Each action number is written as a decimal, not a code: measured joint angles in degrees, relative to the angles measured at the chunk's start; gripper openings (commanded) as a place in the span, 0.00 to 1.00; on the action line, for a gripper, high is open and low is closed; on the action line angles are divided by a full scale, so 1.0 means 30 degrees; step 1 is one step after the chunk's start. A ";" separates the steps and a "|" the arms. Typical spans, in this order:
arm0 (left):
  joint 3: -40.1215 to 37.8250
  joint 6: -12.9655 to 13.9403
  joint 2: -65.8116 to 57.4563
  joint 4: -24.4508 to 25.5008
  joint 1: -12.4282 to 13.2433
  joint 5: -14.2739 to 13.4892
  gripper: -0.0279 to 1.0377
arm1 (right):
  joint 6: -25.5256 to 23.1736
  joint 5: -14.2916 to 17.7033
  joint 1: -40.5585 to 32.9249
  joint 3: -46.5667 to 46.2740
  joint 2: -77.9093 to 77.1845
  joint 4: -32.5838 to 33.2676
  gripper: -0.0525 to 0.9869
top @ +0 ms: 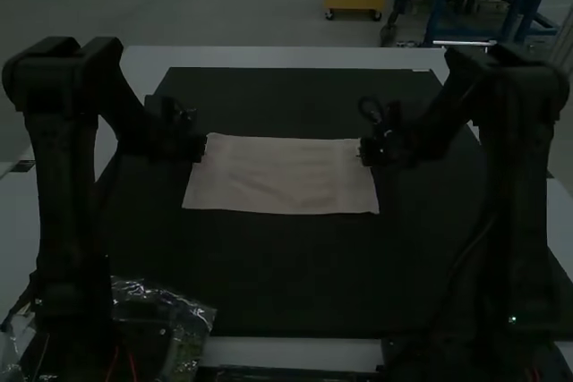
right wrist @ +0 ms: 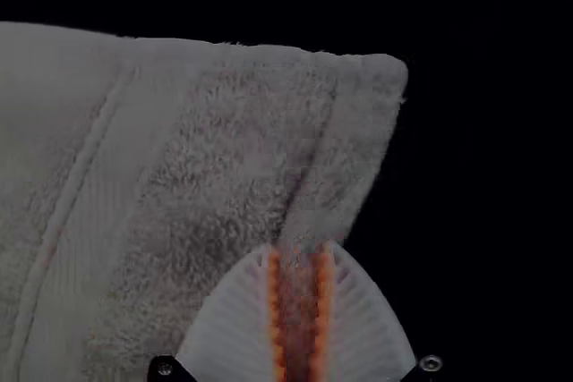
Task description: Fold the towel.
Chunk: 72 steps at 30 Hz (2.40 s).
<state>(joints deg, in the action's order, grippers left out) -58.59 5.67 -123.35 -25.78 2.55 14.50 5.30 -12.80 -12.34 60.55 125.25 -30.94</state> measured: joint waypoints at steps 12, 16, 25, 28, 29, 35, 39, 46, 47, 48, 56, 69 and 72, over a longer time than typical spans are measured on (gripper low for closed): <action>-0.0051 0.0036 0.0124 0.0219 0.0044 0.0022 0.04 | -0.0641 -0.1035 0.0372 -0.0058 0.0219 -0.0685 0.03; -0.0058 0.0036 0.0430 0.0729 0.0066 -0.0066 0.04 | -0.0765 -0.1107 0.0466 -0.0058 0.0095 -0.0590 0.03; -0.0029 0.0379 0.2339 0.2820 0.0262 -0.0029 0.04 | -0.0787 -0.1596 0.1078 -0.0772 -0.1734 -0.0168 0.03; 0.0146 0.0466 0.2841 0.3293 0.0291 0.0036 0.04 | -0.0787 -0.1829 0.1122 -0.1100 -0.2448 0.0051 0.03; 0.0262 0.0503 0.3016 0.3497 0.0313 0.0036 0.04 | -0.0787 -0.1923 0.1122 -0.1268 -0.2659 0.0124 0.03; 0.1297 0.0816 0.4379 0.4452 0.0328 0.0029 0.04 | -0.0787 -0.2346 0.1158 -0.2339 -0.4007 0.0911 0.03; 0.1989 0.0991 0.5617 0.5391 0.0372 0.0022 0.04 | -0.0772 -0.2623 0.1151 -0.2936 -0.4903 0.1545 0.03; 0.3300 0.1617 0.7570 0.6382 0.0437 0.0015 0.04 | -0.0663 -0.3060 0.1158 -0.3876 -0.6462 0.2718 0.03; 0.3461 0.1676 0.7788 0.6594 0.0437 0.0007 0.04 | -0.0634 -0.3118 0.1158 -0.4022 -0.6710 0.2878 0.03; 0.3585 0.1749 0.8000 0.6812 0.0437 0.0007 0.04 | -0.0605 -0.3177 0.1158 -0.4146 -0.6936 0.3067 0.03; 0.4044 0.2186 0.9304 0.8262 0.0437 -0.0073 0.04 | -0.0226 -0.3475 0.1158 -0.4743 -0.8313 0.4677 0.03; 0.4459 0.3133 1.0856 1.0899 0.0437 -0.0342 0.04 | 0.0299 -0.3898 0.1173 -0.6149 -1.0083 0.6149 0.03; 0.4881 0.3220 1.1234 1.1278 0.0437 -0.0364 0.04 | 0.0423 -0.3978 0.1173 -0.6754 -1.0302 0.6433 0.03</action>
<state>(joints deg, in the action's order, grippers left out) -43.94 15.33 -89.65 8.05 3.86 13.41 6.57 -24.73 -8.82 40.29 94.35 -11.64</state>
